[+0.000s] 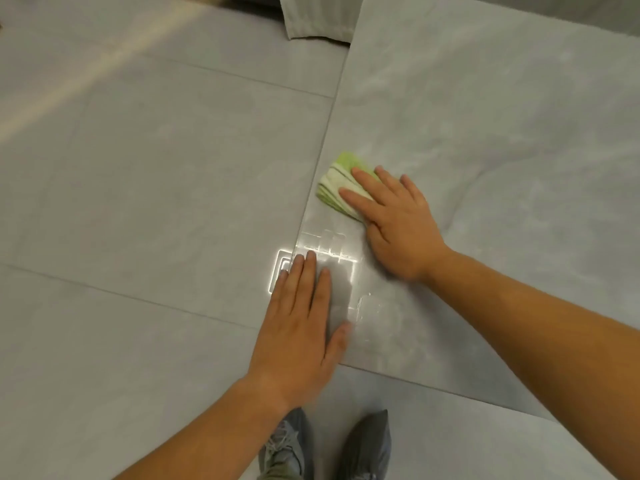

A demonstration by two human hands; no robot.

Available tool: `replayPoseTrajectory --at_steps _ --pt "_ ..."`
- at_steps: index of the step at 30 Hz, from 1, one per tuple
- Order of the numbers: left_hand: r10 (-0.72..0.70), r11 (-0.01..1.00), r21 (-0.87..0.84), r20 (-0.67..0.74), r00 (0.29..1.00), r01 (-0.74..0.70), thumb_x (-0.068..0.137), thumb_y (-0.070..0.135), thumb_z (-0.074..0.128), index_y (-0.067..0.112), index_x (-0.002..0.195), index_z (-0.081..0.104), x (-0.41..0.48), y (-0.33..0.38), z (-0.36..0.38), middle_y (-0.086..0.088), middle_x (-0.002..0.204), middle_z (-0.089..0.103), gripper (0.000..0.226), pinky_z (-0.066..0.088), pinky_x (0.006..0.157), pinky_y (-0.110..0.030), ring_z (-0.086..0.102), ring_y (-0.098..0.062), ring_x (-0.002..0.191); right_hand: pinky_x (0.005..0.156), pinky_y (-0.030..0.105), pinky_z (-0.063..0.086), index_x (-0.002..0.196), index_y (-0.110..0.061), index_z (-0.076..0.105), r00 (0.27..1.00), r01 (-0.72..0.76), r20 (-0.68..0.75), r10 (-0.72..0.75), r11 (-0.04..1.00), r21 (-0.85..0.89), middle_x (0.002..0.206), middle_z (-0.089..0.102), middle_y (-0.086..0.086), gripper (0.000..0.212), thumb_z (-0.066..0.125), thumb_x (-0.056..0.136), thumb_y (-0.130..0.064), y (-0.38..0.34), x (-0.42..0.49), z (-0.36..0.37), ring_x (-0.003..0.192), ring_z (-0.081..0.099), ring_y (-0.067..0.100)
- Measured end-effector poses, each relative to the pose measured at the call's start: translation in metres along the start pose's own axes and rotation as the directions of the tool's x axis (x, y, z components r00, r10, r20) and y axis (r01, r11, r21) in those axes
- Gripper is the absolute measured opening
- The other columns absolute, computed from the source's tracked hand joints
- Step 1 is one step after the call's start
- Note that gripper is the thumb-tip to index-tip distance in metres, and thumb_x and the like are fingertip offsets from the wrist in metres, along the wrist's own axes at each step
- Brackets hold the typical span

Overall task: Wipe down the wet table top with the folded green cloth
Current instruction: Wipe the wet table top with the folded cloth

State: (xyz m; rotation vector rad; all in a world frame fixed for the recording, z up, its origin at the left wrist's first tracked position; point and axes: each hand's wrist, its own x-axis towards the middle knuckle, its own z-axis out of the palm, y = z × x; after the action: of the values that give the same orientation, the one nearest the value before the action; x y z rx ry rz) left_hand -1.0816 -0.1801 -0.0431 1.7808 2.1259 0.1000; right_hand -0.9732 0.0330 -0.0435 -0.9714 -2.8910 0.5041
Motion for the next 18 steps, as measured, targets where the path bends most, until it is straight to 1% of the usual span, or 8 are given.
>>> replayPoseTrajectory --at_steps 2,5,8,9,12,15,16,18 --pt "-0.018 1.0 -0.007 0.012 1.0 0.019 0.103 0.057 0.015 0.009 0.159 0.0 0.0 0.001 -0.001 -0.011 0.166 -0.015 0.075 -0.007 0.122 -0.042 -0.02 -0.024 0.152 0.121 0.055 0.014 0.147 -0.03 0.045 0.994 -0.095 -0.049 0.097 0.995 0.039 0.161 0.03 -0.001 0.062 0.03 0.087 -0.023 -0.017 -0.002 0.008 0.15 0.021 0.033" --pt "-0.025 0.999 -0.045 0.013 1.0 0.025 0.103 0.057 0.018 0.011 0.159 -0.001 -0.001 0.002 -0.003 -0.008 0.166 -0.017 0.074 -0.006 0.124 -0.041 -0.022 -0.02 0.151 0.119 0.056 0.018 0.148 -0.029 0.044 0.996 0.09 -0.02 -0.09 0.996 -0.012 0.162 0.029 0.001 0.064 0.048 0.085 -0.015 -0.024 -0.059 0.018 0.15 0.021 0.034" --pt "-0.031 0.999 -0.038 -0.008 0.999 0.031 0.103 0.055 0.021 0.011 0.159 0.005 -0.002 0.004 -0.002 -0.008 0.166 -0.014 0.073 -0.007 0.124 -0.04 -0.02 -0.019 0.152 0.119 0.055 0.019 0.148 -0.03 0.044 0.981 0.183 0.064 -0.182 0.983 -0.014 0.162 0.029 0.001 0.064 0.044 0.085 -0.018 0.012 -0.109 0.003 0.15 0.023 0.033" --pt "-0.038 0.999 -0.038 -0.01 0.999 0.038 0.103 0.055 0.021 0.011 0.159 0.006 -0.002 0.005 -0.002 -0.008 0.166 -0.013 0.073 -0.009 0.123 -0.039 -0.02 -0.019 0.152 0.118 0.056 0.021 0.147 -0.03 0.045 0.989 0.141 0.056 -0.139 0.99 -0.028 0.161 0.031 0.002 0.064 0.041 0.084 -0.02 0.03 -0.113 -0.003 0.149 0.025 0.035" --pt "-0.064 0.996 -0.056 0.004 0.998 0.064 0.102 0.056 0.019 0.013 0.159 0.003 -0.003 0.007 -0.003 -0.006 0.166 -0.016 0.073 -0.012 0.123 -0.036 -0.022 -0.017 0.151 0.118 0.056 0.02 0.147 -0.029 0.044 0.99 -0.143 -0.023 0.142 0.989 -0.032 0.161 0.031 0.005 0.062 0.034 0.086 -0.022 0.07 -0.106 -0.02 0.146 0.028 0.039" --pt "-0.076 0.995 -0.065 0.011 0.997 0.076 0.102 0.058 0.019 0.016 0.159 0.0 -0.011 0.01 -0.002 -0.003 0.166 -0.016 0.073 -0.014 0.121 -0.033 -0.024 -0.015 0.15 0.119 0.055 0.016 0.149 -0.026 0.042 0.939 -0.332 -0.081 0.333 0.943 0.034 0.163 0.027 0.006 0.065 0.031 0.085 -0.023 0.05 -0.103 -0.016 0.148 0.022 0.039" --pt "-0.081 0.994 -0.072 0.01 0.997 0.081 0.102 0.058 0.019 0.017 0.159 0.0 -0.014 0.01 -0.001 -0.003 0.166 -0.015 0.072 -0.014 0.121 -0.032 -0.024 -0.014 0.15 0.118 0.057 0.019 0.148 -0.024 0.042 0.938 -0.332 -0.091 0.335 0.942 0.038 0.162 0.028 0.008 0.067 0.032 0.082 -0.022 0.033 -0.111 -0.009 0.148 0.023 0.041" --pt "-0.08 0.992 -0.101 -0.015 0.997 0.078 0.102 0.057 0.023 0.017 0.159 0.004 -0.021 0.01 0.001 -0.002 0.167 -0.012 0.072 -0.011 0.122 -0.033 -0.022 -0.013 0.151 0.115 0.06 0.025 0.148 -0.024 0.043 0.974 -0.203 -0.094 0.204 0.979 0.02 0.161 0.031 0.009 0.069 0.039 0.079 -0.018 -0.002 -0.141 0.007 0.147 0.026 0.042"
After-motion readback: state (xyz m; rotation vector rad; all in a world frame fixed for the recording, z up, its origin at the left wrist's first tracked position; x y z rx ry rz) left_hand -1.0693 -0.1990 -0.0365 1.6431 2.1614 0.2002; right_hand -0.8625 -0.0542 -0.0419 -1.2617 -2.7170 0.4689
